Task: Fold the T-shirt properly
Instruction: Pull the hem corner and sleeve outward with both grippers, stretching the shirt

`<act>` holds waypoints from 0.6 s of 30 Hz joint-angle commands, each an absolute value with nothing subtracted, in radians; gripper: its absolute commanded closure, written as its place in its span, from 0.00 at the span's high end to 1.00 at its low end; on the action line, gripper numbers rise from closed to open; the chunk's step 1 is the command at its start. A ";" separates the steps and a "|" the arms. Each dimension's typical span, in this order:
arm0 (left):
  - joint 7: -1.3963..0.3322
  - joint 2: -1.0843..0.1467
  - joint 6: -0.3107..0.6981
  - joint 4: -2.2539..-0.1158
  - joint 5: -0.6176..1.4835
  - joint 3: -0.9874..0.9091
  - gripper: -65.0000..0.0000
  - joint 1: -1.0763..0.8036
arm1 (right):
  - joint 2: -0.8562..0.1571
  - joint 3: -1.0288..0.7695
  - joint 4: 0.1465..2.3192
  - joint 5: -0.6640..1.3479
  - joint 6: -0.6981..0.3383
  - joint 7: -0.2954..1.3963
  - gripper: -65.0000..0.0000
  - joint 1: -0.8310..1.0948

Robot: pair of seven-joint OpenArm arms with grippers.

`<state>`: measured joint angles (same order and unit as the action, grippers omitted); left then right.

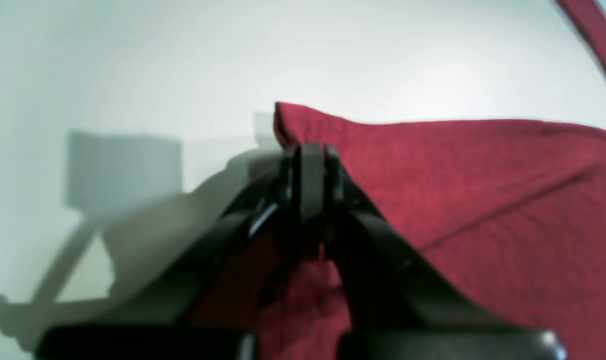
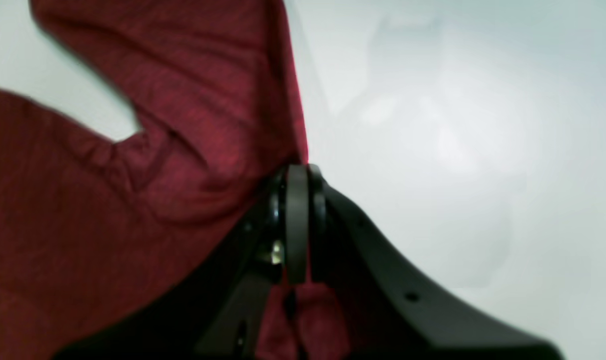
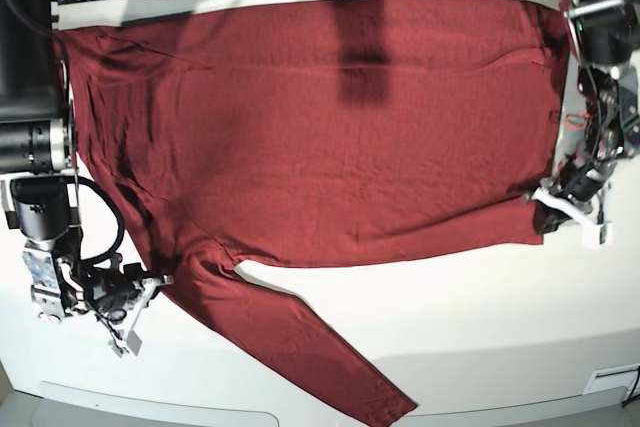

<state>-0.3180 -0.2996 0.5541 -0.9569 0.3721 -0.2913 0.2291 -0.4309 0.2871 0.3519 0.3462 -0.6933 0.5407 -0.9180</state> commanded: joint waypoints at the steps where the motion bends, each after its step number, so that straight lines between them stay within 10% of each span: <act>1: -0.294 -0.316 0.541 -1.019 0.398 -0.293 0.00 0.222 | -0.445 0.284 0.380 0.374 -0.698 0.533 0.00 -0.955; 18: -0.294 -0.316 0.478 -1.343 0.451 -0.294 0.00 -0.053 | -0.770 0.281 1.060 0.881 -0.698 0.700 0.00 -0.469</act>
<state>-0.3187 -0.3012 0.4725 -1.3220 0.4362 -0.2890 -0.0685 -0.7494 0.2920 1.0527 0.8711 -0.6930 0.7139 -0.4385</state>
